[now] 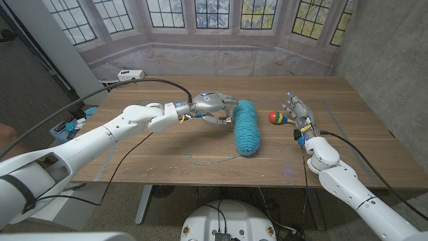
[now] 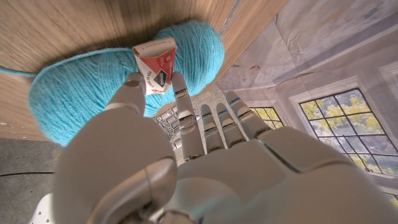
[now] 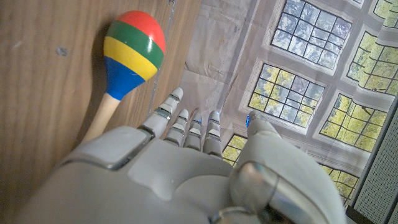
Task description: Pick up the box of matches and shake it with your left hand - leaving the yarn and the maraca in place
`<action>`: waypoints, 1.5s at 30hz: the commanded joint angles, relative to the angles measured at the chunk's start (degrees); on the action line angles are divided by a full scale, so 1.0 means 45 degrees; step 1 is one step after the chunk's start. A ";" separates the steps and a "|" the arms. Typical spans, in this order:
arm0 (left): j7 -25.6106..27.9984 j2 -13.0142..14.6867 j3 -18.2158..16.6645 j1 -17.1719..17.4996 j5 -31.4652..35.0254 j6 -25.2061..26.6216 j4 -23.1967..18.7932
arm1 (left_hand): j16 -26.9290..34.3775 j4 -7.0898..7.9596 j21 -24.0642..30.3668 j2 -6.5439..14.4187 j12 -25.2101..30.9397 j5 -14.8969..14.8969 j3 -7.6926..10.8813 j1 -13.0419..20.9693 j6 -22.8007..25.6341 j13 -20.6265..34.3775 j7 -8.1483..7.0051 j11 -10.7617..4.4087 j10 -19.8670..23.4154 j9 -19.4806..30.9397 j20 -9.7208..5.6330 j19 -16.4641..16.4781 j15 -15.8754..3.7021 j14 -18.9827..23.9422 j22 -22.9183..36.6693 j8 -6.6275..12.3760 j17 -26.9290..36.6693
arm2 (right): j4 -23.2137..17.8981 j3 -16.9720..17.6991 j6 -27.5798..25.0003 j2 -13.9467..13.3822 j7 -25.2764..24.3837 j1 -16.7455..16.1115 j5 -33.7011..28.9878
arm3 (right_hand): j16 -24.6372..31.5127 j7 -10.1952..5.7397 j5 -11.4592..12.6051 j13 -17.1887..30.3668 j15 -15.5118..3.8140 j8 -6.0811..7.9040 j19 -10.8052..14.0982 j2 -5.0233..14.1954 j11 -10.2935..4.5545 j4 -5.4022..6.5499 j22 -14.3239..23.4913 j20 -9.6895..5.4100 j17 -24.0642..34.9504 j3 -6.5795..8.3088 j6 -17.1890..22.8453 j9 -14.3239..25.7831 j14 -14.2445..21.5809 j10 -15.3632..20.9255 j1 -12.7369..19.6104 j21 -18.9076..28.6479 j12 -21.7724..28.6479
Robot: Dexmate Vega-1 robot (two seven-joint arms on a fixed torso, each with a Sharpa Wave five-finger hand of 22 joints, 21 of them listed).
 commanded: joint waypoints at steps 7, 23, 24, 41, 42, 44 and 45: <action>0.0132 0.0206 -0.0387 0.0011 0.0530 0.1032 -0.0149 | 0.0048 -0.0002 0.0026 0.0092 -0.0012 0.0022 0.0083 -0.0044 0.0074 0.0027 0.0096 0.0009 0.0152 0.0033 -0.0019 0.0057 0.0014 0.0063 0.0040 -0.0029 0.0019 | -0.0015 -0.0029 -0.0021 -0.0030 0.0160 -0.0005 0.0037 | 0.0074 -0.0014 -0.0021 0.0013 -0.0113 0.0052 0.0095 0.0020 -0.0027 0.0023 0.0033 -0.0492 0.0035 0.0058 0.0120 0.0030 0.0115 0.0132 -0.0142 0.0016 0.0039; -0.0075 0.0582 -0.0551 -0.0074 0.0922 0.1819 -0.0602 | 0.0044 0.0004 0.0022 0.0088 -0.0024 0.0023 0.0089 -0.0092 0.0085 0.0031 0.0052 -0.0052 0.0147 0.0046 -0.0053 0.0049 -0.0018 0.0055 0.0039 -0.0049 0.0018 | -0.0277 0.0022 -0.0067 -0.0179 0.0192 -0.0233 0.0058 | 0.0069 -0.0019 -0.0022 0.0013 -0.0081 0.0050 0.0108 0.0018 -0.0036 0.0036 0.0034 -0.0452 0.0041 0.0056 0.0127 0.0030 0.0097 0.0140 -0.0172 0.0019 0.0041; -0.0106 0.0605 -0.0575 -0.0065 0.0905 0.1858 -0.0625 | 0.0043 0.0001 0.0023 0.0088 -0.0025 0.0024 0.0091 -0.0091 0.0092 0.0031 0.0045 -0.0058 0.0148 0.0047 -0.0053 0.0051 -0.0020 0.0056 0.0039 -0.0048 0.0018 | -0.0277 0.0014 -0.0072 -0.0181 0.0216 -0.0226 0.0068 | 0.0070 -0.0016 -0.0022 0.0013 -0.0083 0.0049 0.0109 0.0018 -0.0033 0.0036 0.0035 -0.0457 0.0041 0.0056 0.0125 0.0030 0.0099 0.0142 -0.0174 0.0019 0.0041; -0.0222 0.1029 -0.0930 -0.0137 0.1236 0.2726 -0.0540 | 0.0044 -0.0009 0.0016 0.0088 -0.0031 0.0021 0.0113 -0.0105 0.0075 0.0033 0.0032 -0.0021 0.0152 0.0041 -0.0019 0.0033 -0.0022 0.0056 0.0037 -0.0085 0.0018 | 0.0002 -0.0403 -0.0248 0.0039 0.0387 0.0320 -0.0070 | 0.0072 -0.0017 -0.0020 0.0014 -0.0057 0.0044 0.0113 0.0019 -0.0029 0.0038 0.0035 -0.0452 0.0044 0.0064 0.0123 0.0030 0.0105 0.0144 -0.0189 0.0018 0.0041; -0.0209 0.1024 -0.0945 -0.0180 0.1247 0.2788 -0.0481 | 0.0045 -0.0010 0.0017 0.0089 -0.0032 0.0020 0.0114 -0.0107 0.0083 0.0033 0.0030 -0.0020 0.0149 0.0041 -0.0035 0.0037 -0.0025 0.0059 0.0037 -0.0083 0.0018 | 0.0031 -0.0434 -0.0254 0.0068 0.0393 0.0359 -0.0073 | 0.0072 -0.0023 -0.0020 0.0014 -0.0067 0.0044 0.0109 0.0020 -0.0031 0.0038 0.0036 -0.0452 0.0044 0.0065 0.0123 0.0030 0.0105 0.0140 -0.0189 0.0017 0.0040; -0.0167 0.1014 -0.0955 -0.0296 0.1310 0.2902 -0.0347 | 0.0045 -0.0009 0.0017 0.0090 -0.0036 0.0020 0.0116 -0.0109 0.0081 0.0034 0.0034 -0.0008 0.0142 0.0040 -0.0040 0.0036 -0.0027 0.0060 0.0037 -0.0087 0.0018 | 0.0100 -0.0499 -0.0259 0.0121 0.0406 0.0439 -0.0096 | 0.0075 -0.0014 -0.0019 0.0014 -0.0071 0.0046 0.0112 0.0023 -0.0036 0.0039 0.0036 -0.0452 0.0044 0.0067 0.0131 0.0030 0.0111 0.0137 -0.0190 0.0018 0.0038; -0.0155 0.1006 -0.0955 -0.0361 0.1331 0.2950 -0.0275 | 0.0046 -0.0008 0.0018 0.0092 -0.0035 0.0020 0.0117 -0.0111 0.0077 0.0034 0.0025 -0.0008 0.0144 0.0041 -0.0040 0.0039 -0.0027 0.0063 0.0037 -0.0089 0.0019 | 0.0118 -0.0528 -0.0273 0.0141 0.0405 0.0471 -0.0106 | 0.0072 -0.0021 -0.0019 0.0014 -0.0064 0.0045 0.0110 0.0023 -0.0034 0.0038 0.0036 -0.0447 0.0044 0.0068 0.0128 0.0030 0.0105 0.0135 -0.0190 0.0017 0.0037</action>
